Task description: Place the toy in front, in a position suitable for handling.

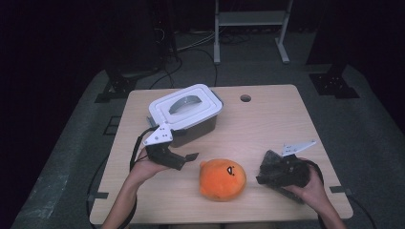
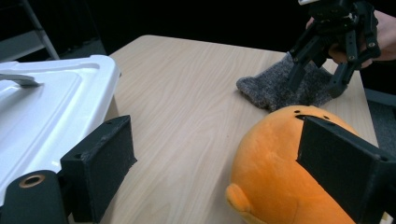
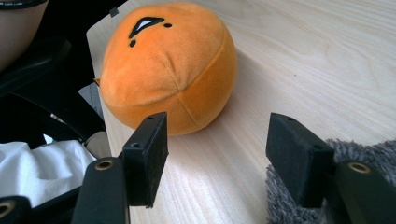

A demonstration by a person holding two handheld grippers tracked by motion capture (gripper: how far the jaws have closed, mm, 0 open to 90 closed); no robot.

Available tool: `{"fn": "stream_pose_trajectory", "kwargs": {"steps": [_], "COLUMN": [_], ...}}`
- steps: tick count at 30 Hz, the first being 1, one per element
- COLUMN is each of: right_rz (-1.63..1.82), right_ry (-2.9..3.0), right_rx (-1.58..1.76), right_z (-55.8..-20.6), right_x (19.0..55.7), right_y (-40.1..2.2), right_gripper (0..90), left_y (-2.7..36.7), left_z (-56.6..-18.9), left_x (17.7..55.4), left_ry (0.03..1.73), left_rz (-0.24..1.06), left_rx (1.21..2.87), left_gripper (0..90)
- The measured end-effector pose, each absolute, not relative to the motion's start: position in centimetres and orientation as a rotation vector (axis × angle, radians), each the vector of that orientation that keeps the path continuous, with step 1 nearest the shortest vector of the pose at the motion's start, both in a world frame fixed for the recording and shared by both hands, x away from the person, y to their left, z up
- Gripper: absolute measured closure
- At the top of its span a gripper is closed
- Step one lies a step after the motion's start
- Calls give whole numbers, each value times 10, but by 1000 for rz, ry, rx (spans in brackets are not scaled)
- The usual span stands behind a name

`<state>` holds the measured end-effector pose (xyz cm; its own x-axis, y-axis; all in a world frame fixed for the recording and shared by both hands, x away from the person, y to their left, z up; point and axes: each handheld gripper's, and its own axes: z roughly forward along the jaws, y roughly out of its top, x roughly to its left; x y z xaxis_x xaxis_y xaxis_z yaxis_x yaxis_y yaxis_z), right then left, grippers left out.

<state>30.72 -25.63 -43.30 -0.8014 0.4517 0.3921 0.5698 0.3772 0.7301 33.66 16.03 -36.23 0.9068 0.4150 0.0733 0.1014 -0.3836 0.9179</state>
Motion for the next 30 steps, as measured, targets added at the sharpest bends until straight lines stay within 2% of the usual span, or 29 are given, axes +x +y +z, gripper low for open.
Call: {"fn": "stream_pose_trajectory", "kwargs": {"steps": [13,30], "right_rz": [-1417,-1400], "right_ry": [-2495,-2509], "right_rx": [-919,-908], "right_z": [-431,-430], "right_x": [305,303], "right_y": [-256,-254], "right_gripper": [376,376], "left_y": [165,174], "left_z": [-361,-351], "left_x": [345,377], "left_ry": [392,410], "left_rz": [383,430], "left_rx": [1941,1901], "left_gripper": [105,106]}}
